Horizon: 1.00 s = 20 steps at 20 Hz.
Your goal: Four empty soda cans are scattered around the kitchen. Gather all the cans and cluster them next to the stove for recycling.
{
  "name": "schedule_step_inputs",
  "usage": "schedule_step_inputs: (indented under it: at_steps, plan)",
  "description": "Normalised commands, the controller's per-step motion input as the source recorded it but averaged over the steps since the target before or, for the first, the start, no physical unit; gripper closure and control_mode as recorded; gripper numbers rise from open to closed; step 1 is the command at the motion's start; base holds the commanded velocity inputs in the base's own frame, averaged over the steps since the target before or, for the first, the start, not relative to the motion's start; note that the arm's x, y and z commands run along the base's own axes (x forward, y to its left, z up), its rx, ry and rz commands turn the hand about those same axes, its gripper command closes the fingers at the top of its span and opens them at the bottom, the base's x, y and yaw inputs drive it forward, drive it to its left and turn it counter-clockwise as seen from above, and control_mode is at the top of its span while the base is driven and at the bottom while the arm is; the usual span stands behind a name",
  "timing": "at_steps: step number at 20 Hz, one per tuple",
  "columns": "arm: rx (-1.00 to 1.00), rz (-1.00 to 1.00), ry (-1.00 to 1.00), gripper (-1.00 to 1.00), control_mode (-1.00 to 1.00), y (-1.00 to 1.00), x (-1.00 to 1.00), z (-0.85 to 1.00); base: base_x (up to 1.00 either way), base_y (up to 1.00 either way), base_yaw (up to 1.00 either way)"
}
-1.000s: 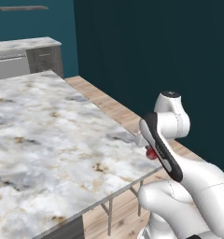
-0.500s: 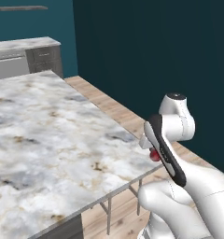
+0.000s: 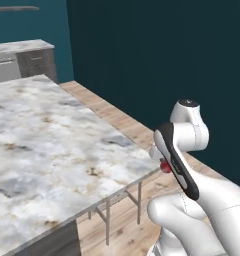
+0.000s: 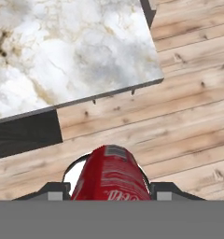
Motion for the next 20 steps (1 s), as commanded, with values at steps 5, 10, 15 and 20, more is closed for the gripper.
schedule_step_inputs:
  at_steps: [5, 10, 15, 20]
  plan:
    - [0.0, 0.0, 0.0, 1.0, 1.0, 0.0, 0.0, 0.0, -0.34, 0.0, -0.26]
    - [0.0, 0.0, 0.0, 1.0, 1.0, 0.0, 0.0, 0.0, -0.47, 0.0, -0.35]
    - [0.0, 0.0, 0.0, 1.0, 1.0, 0.0, 0.0, 0.0, -0.68, 0.0, -0.25]
    - [0.0, 0.0, 0.0, 1.0, 1.0, 0.0, 0.0, 0.0, -0.65, 0.0, -0.23]
